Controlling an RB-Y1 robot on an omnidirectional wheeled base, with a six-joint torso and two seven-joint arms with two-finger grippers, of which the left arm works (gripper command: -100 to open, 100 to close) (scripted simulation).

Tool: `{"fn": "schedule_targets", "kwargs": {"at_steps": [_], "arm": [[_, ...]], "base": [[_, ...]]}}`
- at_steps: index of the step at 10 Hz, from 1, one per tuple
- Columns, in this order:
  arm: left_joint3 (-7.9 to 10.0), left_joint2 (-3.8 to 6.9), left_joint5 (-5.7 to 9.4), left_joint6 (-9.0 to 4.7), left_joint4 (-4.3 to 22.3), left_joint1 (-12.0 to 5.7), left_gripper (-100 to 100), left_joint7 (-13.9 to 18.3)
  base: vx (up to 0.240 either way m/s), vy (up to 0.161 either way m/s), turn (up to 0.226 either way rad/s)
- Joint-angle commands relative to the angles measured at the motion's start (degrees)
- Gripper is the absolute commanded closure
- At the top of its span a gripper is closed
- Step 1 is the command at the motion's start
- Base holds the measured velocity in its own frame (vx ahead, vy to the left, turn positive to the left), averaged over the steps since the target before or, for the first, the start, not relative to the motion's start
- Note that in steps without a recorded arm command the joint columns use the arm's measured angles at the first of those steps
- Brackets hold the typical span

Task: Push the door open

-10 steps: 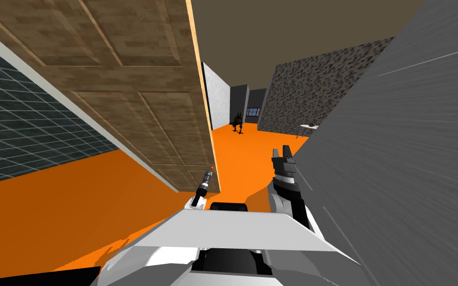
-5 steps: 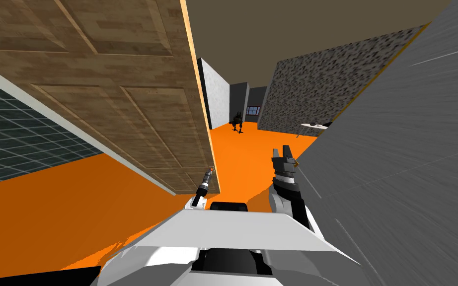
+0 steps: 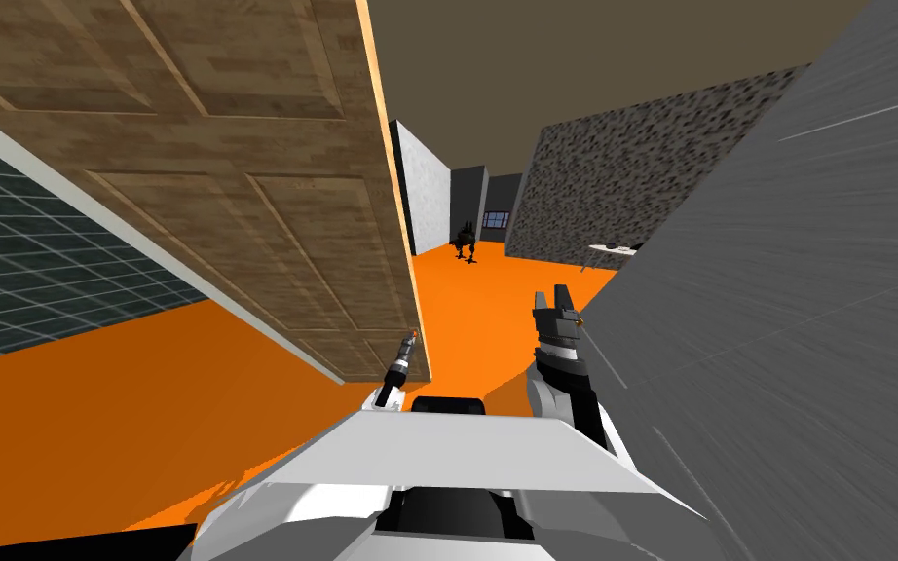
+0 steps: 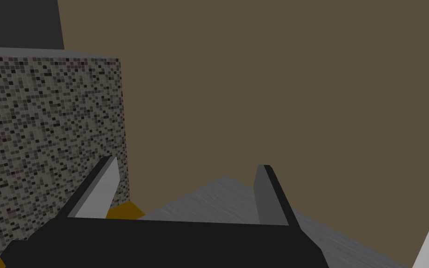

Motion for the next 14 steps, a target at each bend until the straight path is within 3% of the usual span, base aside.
{"fn": "schedule_targets", "kwargs": {"at_steps": [1, 9, 10, 12, 13, 14], "arm": [[1.10, 0.53, 0.53, -0.31, 0.4, -0.56, 100, -0.3], [6.02, 1.43, 2.96, -0.10, 1.4, -1.31, 100, -2.2], [6.02, 1.43, 2.96, -0.10, 1.4, -1.31, 100, -2.2], [7.85, 1.57, 3.87, -0.03, 1.7, -1.59, 100, -2.9], [7.45, 0.96, 3.80, 0.72, 0.6, -0.81, -100, -2.9], [7.64, 0.89, 3.92, 0.78, 0.5, -0.74, -100, -3.0]], "base": [[0.165, -0.045, 0.055], [0.193, -0.057, 0.056], [0.121, -0.031, 0.016], [0.168, -0.045, 0.103], [0.012, -0.109, 0.119], [-0.169, -0.120, 0.082]]}}
